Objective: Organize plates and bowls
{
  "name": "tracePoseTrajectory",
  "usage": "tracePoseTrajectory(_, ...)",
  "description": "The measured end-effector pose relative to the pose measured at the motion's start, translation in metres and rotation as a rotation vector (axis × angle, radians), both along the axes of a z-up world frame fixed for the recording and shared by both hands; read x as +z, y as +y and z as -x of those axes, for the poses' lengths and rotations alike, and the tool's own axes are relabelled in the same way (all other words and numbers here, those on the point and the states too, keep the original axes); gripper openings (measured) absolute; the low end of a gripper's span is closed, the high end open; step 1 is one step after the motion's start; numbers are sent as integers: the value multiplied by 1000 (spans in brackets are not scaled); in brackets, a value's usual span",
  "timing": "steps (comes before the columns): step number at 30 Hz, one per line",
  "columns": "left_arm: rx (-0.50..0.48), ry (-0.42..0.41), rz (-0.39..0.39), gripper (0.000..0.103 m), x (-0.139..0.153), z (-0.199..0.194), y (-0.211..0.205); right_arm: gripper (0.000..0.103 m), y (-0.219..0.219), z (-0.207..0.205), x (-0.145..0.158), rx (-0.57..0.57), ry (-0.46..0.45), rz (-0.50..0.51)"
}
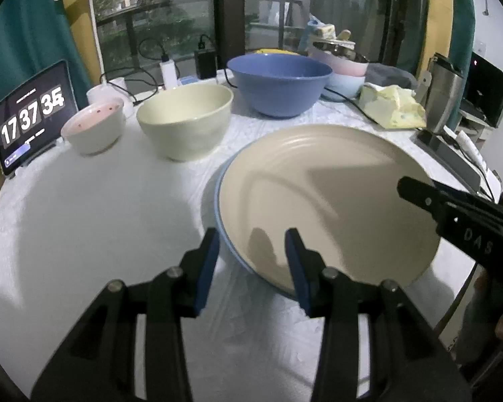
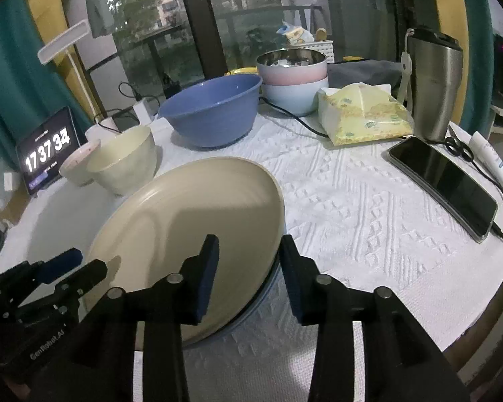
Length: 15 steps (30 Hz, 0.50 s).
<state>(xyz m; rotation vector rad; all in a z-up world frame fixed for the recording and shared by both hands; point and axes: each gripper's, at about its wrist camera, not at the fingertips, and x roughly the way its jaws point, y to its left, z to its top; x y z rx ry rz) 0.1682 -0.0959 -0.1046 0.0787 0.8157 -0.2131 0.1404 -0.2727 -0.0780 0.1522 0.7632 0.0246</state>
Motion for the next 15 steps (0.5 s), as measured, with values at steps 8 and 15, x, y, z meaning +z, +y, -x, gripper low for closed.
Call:
tracePoseTrajectory(8,8,-3,4,42,2,1,2,40,2,1,3,-6,-5,15)
tracePoseTrajectory(15,9,-7,7,42,4,2,4,40,3,4,10,1,-36,29)
